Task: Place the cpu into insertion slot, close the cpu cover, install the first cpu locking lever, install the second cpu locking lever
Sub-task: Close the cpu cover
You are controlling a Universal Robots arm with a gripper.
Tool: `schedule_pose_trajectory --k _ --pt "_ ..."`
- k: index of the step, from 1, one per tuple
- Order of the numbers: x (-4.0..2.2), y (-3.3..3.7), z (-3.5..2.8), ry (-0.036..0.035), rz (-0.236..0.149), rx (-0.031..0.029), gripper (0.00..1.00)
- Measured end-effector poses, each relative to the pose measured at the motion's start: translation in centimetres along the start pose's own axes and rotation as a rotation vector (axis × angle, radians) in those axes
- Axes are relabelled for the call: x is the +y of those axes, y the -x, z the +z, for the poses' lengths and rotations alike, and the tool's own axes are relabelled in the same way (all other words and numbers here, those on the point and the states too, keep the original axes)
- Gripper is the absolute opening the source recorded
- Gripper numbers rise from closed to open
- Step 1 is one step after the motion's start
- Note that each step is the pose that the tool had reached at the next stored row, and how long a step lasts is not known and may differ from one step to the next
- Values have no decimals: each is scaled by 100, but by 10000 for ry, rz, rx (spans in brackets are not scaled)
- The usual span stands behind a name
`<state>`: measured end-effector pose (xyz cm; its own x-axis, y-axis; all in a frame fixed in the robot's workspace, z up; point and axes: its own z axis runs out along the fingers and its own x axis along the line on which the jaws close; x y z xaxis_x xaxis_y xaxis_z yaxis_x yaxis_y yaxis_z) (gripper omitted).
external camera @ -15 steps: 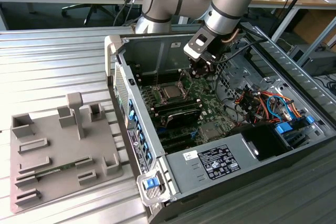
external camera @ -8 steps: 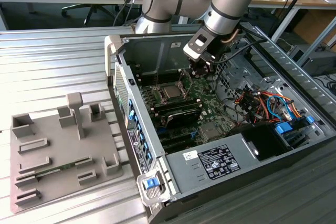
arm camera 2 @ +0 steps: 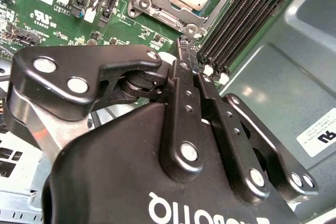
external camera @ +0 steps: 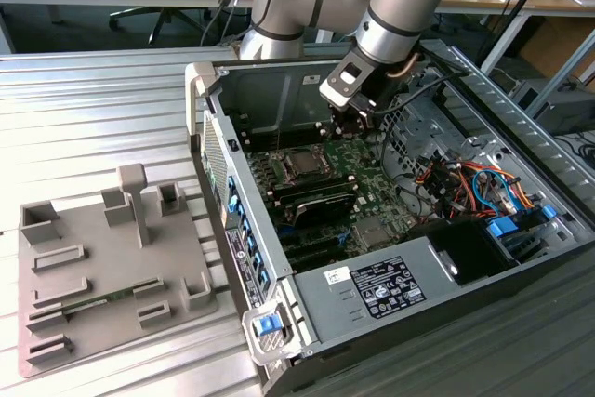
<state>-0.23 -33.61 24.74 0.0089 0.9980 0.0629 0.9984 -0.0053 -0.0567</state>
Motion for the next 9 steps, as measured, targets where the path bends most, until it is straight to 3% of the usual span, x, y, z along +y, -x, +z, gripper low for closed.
schedule_pose_trajectory --k 9 --pt "-80 28 44 -1 -2 -1 11"
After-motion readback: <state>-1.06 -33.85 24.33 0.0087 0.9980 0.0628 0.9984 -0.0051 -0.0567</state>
